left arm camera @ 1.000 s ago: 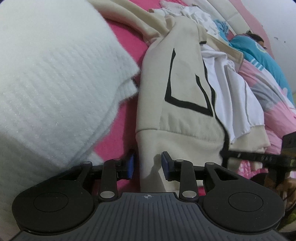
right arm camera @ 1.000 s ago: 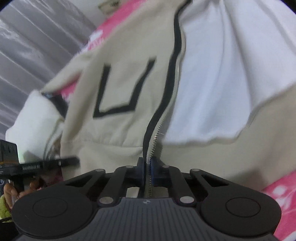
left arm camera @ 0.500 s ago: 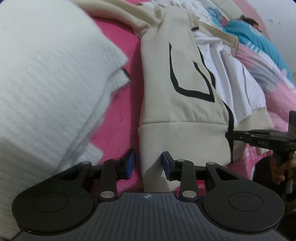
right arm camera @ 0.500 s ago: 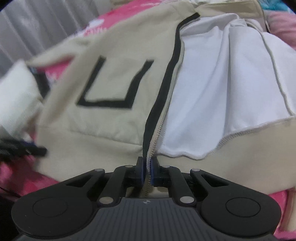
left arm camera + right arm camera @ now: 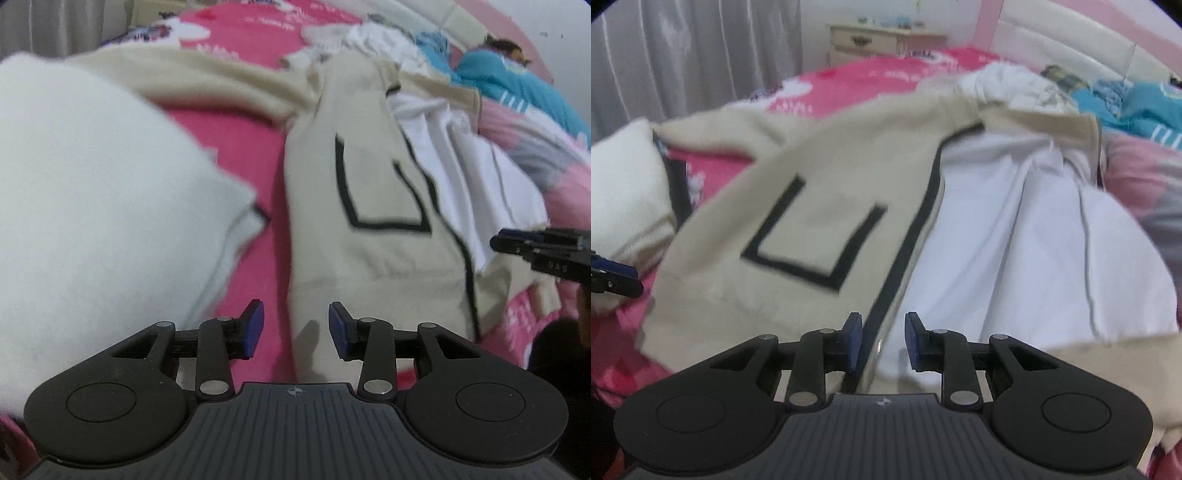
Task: Fold clothes
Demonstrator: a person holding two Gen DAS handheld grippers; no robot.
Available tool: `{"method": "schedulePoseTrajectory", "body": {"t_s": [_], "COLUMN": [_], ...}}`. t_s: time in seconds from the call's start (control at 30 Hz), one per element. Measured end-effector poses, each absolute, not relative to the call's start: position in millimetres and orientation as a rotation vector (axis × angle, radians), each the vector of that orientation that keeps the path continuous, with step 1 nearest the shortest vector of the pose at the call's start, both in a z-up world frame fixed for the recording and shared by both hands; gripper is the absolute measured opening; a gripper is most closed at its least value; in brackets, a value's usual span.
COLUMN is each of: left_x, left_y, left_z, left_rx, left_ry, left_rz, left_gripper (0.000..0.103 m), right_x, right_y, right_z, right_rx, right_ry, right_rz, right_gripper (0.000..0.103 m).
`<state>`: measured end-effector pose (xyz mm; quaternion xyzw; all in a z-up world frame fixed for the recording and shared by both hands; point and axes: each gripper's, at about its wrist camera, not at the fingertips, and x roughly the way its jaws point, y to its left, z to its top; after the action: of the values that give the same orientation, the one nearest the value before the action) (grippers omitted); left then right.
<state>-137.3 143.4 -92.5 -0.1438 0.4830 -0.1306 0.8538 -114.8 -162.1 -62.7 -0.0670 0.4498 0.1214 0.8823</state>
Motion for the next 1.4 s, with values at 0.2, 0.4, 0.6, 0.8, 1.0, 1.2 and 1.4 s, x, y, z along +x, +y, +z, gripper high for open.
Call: {"method": "schedulePoseTrajectory", "body": {"t_s": [0.2, 0.4, 0.6, 0.8, 1.0, 1.2, 1.4], "left_x": [-68, -3, 27, 40, 41, 40, 32], "left_y": [144, 122, 116, 114, 112, 117, 158], "left_z": [-86, -100, -113, -126, -129, -128, -130], "left_rx": [-0.476, -0.477, -0.491, -0.507, -0.501, -0.509, -0.644], "left_ry": [0.950, 0.912, 0.894, 0.874, 0.868, 0.866, 0.856], "left_rz": [-0.209, -0.134, -0.096, -0.043, -0.053, -0.027, 0.074], "left_gripper": [0.041, 0.041, 0.041, 0.041, 0.045, 0.045, 0.046], "right_x": [-59, 44, 107, 104, 56, 68, 64], "right_y": [-179, -220, -228, -218, -207, -185, -182], "right_z": [-51, -84, -130, -130, -96, -146, -139], "right_rx": [-0.064, 0.207, 0.312, 0.240, 0.032, -0.183, -0.253], "right_ry": [0.857, 0.965, 1.099, 1.067, 0.913, 0.969, 0.957], "right_rz": [0.239, 0.259, 0.255, 0.264, 0.145, 0.063, 0.039], "right_gripper": [0.036, 0.037, 0.037, 0.007, 0.007, 0.010, 0.021]}}
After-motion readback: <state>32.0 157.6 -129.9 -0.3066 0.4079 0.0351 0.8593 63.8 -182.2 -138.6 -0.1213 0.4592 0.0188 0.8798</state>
